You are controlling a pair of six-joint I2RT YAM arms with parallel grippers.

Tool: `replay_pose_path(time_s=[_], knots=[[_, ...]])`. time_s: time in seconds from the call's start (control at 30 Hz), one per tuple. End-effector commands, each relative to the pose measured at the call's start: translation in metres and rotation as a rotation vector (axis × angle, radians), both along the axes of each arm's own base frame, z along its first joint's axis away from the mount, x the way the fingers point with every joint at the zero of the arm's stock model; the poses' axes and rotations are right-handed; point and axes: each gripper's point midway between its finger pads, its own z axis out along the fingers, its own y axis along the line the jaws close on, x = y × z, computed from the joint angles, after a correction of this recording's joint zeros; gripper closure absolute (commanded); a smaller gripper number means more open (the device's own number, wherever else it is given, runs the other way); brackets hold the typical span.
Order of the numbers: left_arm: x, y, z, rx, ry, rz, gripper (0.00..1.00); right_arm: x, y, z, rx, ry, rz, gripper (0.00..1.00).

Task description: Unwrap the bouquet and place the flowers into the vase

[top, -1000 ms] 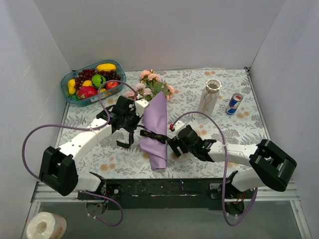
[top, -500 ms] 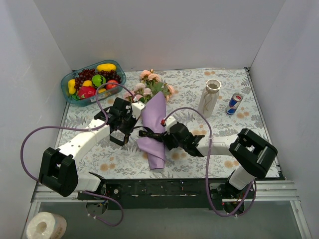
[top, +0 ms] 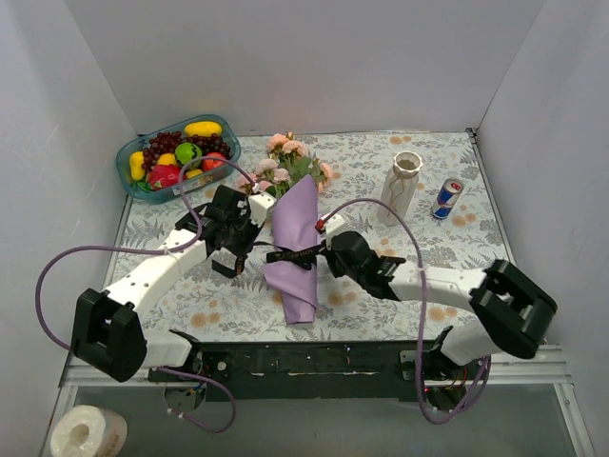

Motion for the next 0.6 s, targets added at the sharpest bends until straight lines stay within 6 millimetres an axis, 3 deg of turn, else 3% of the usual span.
replay_pose_path(time_s=[0.0,0.13,0.17,0.2,0.27,0.4,0.43,0.57], knots=[[0.013,-0.003,0.053,-0.056,-0.131,0.021,1.00,0.006,-0.021,0.072,0.081,-0.102,-0.120,0.99],[0.023,0.018,0.075,-0.043,-0.178,0.099,1.00,-0.002,-0.059,0.112,0.113,-0.140,-0.241,0.99],[0.024,0.026,0.076,-0.033,-0.178,0.116,1.00,-0.004,-0.071,0.129,0.147,-0.170,-0.277,0.99],[0.025,0.032,0.081,-0.029,-0.190,0.132,1.00,-0.010,-0.084,0.127,0.112,-0.153,-0.299,0.99],[0.027,0.056,0.085,-0.013,-0.200,0.182,1.00,-0.014,-0.108,0.147,0.156,-0.179,-0.393,0.99],[0.023,0.097,0.081,0.034,-0.210,0.257,1.00,-0.025,-0.160,0.156,0.118,-0.176,-0.573,0.99],[0.022,0.112,0.080,0.045,-0.209,0.297,1.00,-0.032,-0.177,0.150,0.056,-0.156,-0.611,0.99],[0.011,0.149,0.070,0.092,-0.205,0.361,1.00,-0.041,-0.219,0.160,-0.002,-0.170,-0.772,0.99]])
